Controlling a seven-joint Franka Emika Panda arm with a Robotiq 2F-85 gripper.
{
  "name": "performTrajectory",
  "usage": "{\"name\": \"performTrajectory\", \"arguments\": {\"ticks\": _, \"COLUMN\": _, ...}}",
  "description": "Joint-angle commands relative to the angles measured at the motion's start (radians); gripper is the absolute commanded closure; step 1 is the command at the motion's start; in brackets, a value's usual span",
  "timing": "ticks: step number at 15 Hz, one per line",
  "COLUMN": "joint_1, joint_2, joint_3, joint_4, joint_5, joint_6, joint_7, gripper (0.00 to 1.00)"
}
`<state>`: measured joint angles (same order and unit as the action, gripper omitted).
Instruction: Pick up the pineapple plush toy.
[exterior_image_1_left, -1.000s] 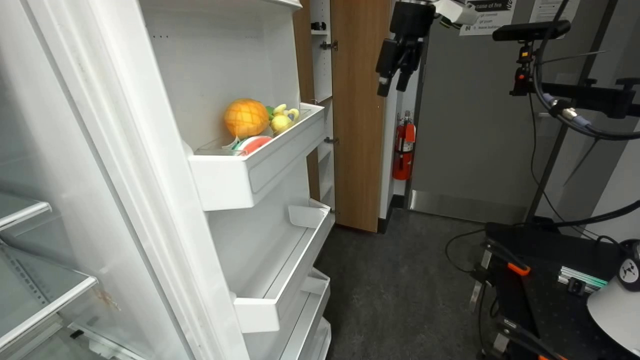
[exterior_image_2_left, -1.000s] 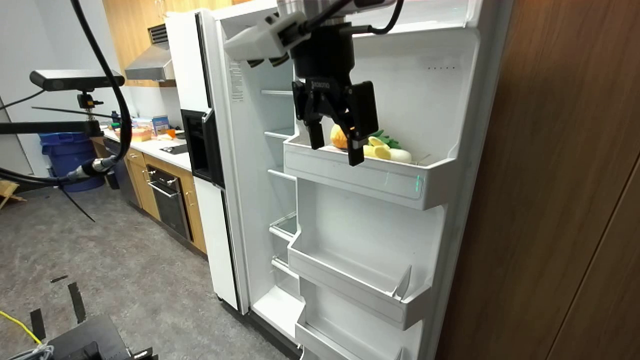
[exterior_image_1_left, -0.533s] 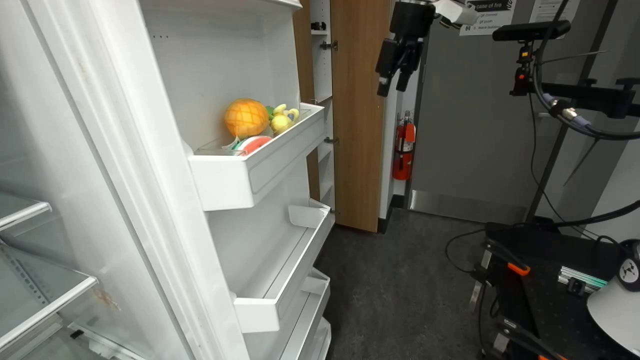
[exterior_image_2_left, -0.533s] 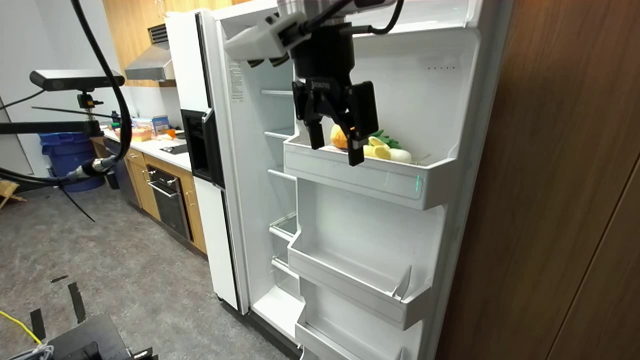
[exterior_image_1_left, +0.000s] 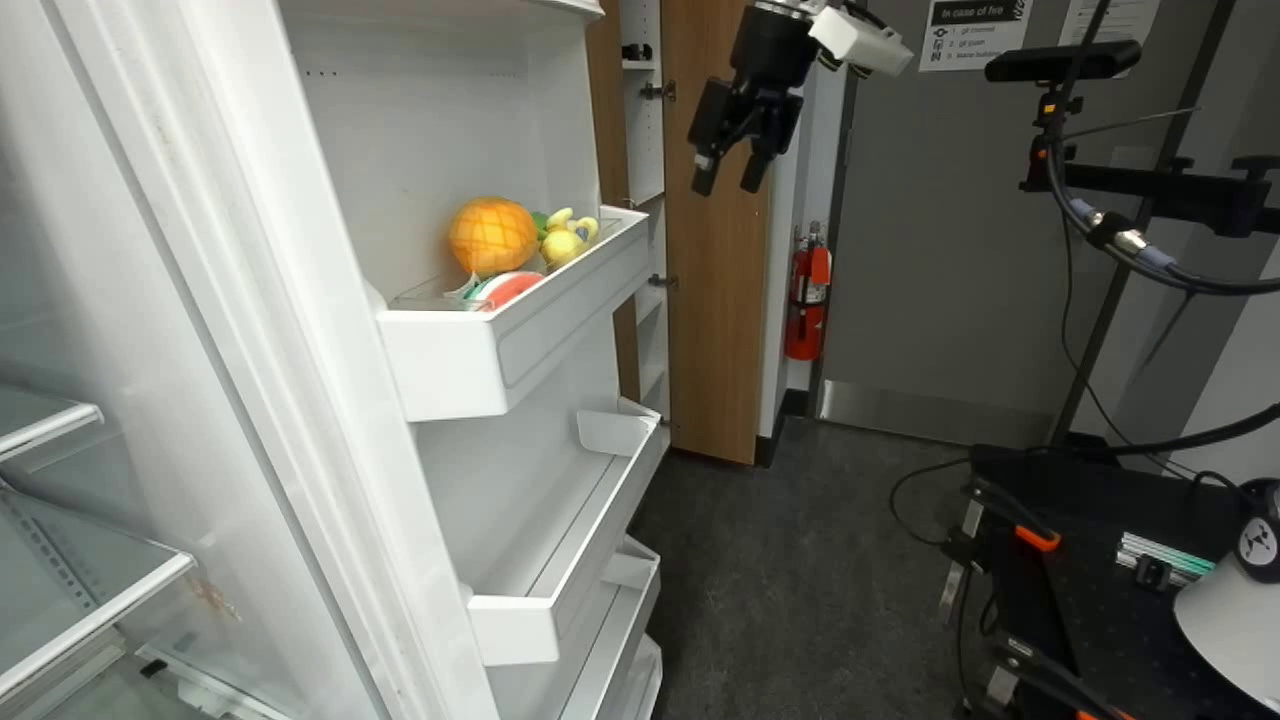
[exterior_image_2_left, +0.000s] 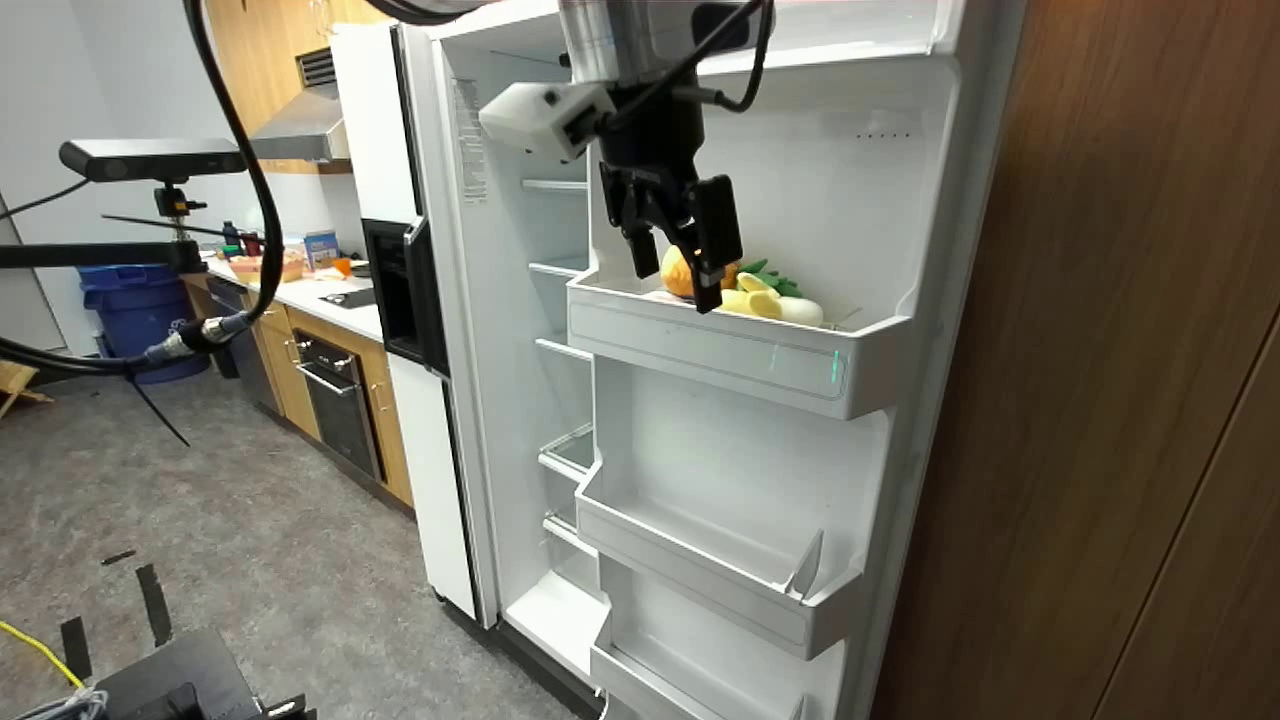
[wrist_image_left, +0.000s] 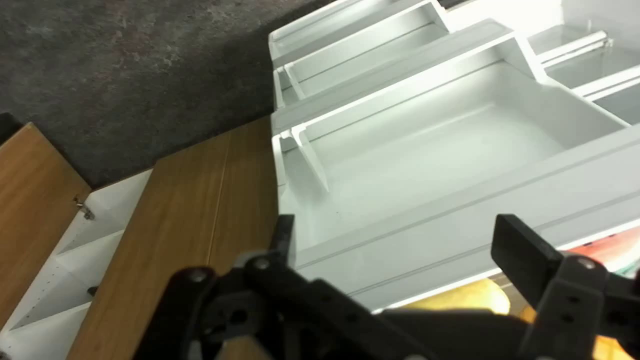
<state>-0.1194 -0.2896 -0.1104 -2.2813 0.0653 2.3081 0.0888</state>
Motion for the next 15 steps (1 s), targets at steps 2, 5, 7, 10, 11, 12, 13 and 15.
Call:
{"name": "performTrajectory", "arguments": {"ticks": 2, "joint_1": 0.053, "joint_2": 0.139, "joint_3": 0.023, "joint_4": 0.118, "joint_5": 0.142, "joint_6": 0.087, "joint_7": 0.048, "gripper": 0.0}}
{"name": "performTrajectory", "arguments": {"ticks": 5, "joint_1": 0.071, "joint_2": 0.201, "joint_3": 0.041, "joint_4": 0.178, "joint_5": 0.183, "joint_6": 0.154, "joint_7": 0.038, "gripper": 0.0}}
{"name": "performTrajectory", "arguments": {"ticks": 7, "joint_1": 0.079, "joint_2": 0.238, "joint_3": 0.051, "joint_4": 0.216, "joint_5": 0.198, "joint_6": 0.196, "joint_7": 0.032, "gripper": 0.0}}
{"name": "performTrajectory", "arguments": {"ticks": 10, "joint_1": 0.085, "joint_2": 0.289, "joint_3": 0.066, "joint_4": 0.272, "joint_5": 0.211, "joint_6": 0.241, "joint_7": 0.03, "gripper": 0.0}}
{"name": "performTrajectory", "arguments": {"ticks": 11, "joint_1": 0.086, "joint_2": 0.303, "joint_3": 0.07, "joint_4": 0.285, "joint_5": 0.215, "joint_6": 0.252, "joint_7": 0.029, "gripper": 0.0}}
{"name": "performTrajectory", "arguments": {"ticks": 12, "joint_1": 0.085, "joint_2": 0.32, "joint_3": 0.073, "joint_4": 0.302, "joint_5": 0.215, "joint_6": 0.26, "joint_7": 0.03, "gripper": 0.0}}
{"name": "performTrajectory", "arguments": {"ticks": 13, "joint_1": 0.084, "joint_2": 0.336, "joint_3": 0.076, "joint_4": 0.318, "joint_5": 0.215, "joint_6": 0.263, "joint_7": 0.034, "gripper": 0.0}}
{"name": "performTrajectory", "arguments": {"ticks": 15, "joint_1": 0.086, "joint_2": 0.365, "joint_3": 0.084, "joint_4": 0.344, "joint_5": 0.22, "joint_6": 0.267, "joint_7": 0.038, "gripper": 0.0}}
